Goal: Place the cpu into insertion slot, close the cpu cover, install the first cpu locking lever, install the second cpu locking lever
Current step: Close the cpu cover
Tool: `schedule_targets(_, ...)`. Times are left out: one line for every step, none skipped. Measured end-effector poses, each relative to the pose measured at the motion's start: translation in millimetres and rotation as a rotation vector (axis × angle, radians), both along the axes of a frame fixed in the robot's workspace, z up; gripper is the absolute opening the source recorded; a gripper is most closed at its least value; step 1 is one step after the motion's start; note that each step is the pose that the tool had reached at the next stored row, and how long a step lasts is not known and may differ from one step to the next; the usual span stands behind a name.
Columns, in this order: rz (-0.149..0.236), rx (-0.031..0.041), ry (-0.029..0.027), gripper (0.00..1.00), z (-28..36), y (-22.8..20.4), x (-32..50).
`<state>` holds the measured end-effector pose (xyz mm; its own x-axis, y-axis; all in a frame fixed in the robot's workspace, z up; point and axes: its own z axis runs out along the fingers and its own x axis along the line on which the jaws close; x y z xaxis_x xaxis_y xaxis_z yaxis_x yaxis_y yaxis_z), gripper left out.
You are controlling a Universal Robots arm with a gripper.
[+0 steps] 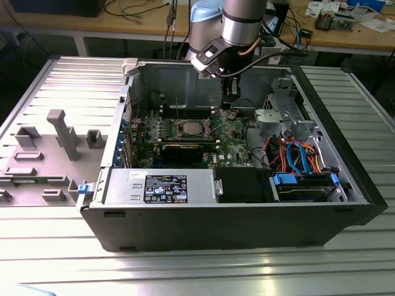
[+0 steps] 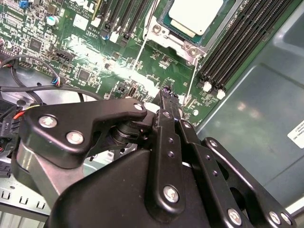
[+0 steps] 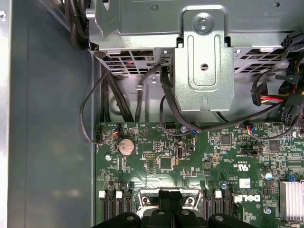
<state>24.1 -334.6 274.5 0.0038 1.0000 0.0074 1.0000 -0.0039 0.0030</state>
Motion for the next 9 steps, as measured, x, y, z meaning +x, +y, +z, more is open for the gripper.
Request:
schedule_targets(0.000,-0.0001,0.0000,0.11,0.0,0.0,0.4)
schedule_targets(0.000,0.0000,0.0000,0.11,0.0,0.0,0.7)
schedule_targets(0.000,0.0000,0.0001,0.11,0.0,0.0,1.3)
schedule_targets(0.000,0.0000,0.0000,0.11,0.0,0.0,1.8)
schedule_targets(0.000,0.0001,0.0000,0.11,0.0,0.0,2.1)
schedule_targets(0.000,0.0000,0.0000,0.11,0.0,0.0,2.8)
schedule_targets(0.000,0.0000,0.0000,0.11,0.0,0.0,3.3)
schedule_targets(0.000,0.0000,0.0000,0.11,0.0,0.0,3.7)
schedule_targets(0.000,0.0000,0.0001,0.11,0.0,0.0,4.0)
